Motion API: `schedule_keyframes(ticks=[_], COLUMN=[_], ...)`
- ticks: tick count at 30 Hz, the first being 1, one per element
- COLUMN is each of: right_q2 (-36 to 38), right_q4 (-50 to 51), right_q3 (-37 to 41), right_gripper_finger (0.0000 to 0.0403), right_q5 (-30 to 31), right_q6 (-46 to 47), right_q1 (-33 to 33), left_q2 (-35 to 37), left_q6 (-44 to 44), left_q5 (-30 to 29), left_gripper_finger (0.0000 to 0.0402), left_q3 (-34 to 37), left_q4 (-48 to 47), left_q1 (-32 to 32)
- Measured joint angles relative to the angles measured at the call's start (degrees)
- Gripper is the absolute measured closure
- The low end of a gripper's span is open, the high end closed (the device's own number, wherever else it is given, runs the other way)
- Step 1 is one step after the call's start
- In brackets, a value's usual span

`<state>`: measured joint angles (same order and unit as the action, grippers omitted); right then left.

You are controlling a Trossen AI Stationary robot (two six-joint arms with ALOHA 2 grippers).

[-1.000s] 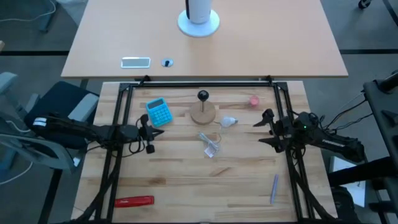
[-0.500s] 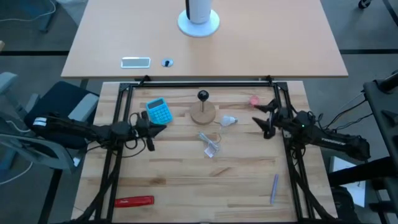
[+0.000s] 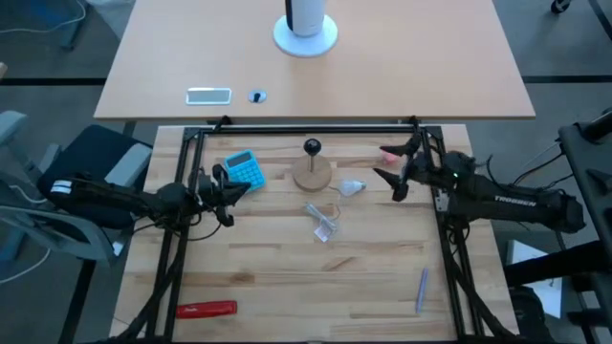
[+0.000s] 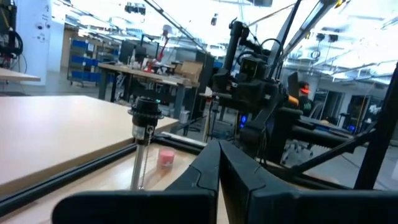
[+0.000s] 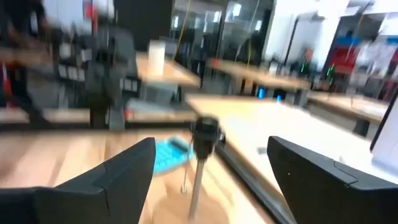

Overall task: Screw lightbulb
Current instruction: Insert the light bulb into the desk lamp

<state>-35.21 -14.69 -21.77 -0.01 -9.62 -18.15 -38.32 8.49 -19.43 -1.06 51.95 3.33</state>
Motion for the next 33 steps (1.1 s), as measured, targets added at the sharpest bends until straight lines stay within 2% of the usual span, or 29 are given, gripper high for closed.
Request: schedule_keyframes(ticks=[3,6,11,19,22,33], right_q2=[-4.53,-8.60,-14.43,-21.60,-24.10,-33.81], right_q4=[9.10,16.12,23.03,24.34,24.26,24.26], right_q3=[-6.35,-11.46,-16.83,-21.33,-22.17,-23.00], right_gripper_finger=[0.0104,0.0108,0.0112,0.0099,0.0094,0.0101], right_q5=[0.02,0.04,-0.21,-0.28,-0.31,0.13], right_q6=[-2.32,-3.33,-0.57,-2.61,-1.67,-1.43], right_q1=[-0.02,-0.02,0.02,0.02,0.02,-0.02], left_q2=[-0.26,-0.66,-1.30,-3.14,-3.97,-7.56], left_q6=[-0.34,-0.44,-3.17,-8.92,-10.54,-10.97], left_q5=[-0.10,-2.71,-4.08,-4.17,-5.84,-8.06], left_gripper_finger=[0.0401,0.0401,0.0401,0.0401,0.0401,0.0401], left_q3=[0.00,0.00,0.00,0.00,0.00,0.00], left_q4=[-0.24,0.10,0.09,0.07,-0.22,0.06], left_q1=[0.00,0.00,-0.07,-0.07,-0.07,-0.17])
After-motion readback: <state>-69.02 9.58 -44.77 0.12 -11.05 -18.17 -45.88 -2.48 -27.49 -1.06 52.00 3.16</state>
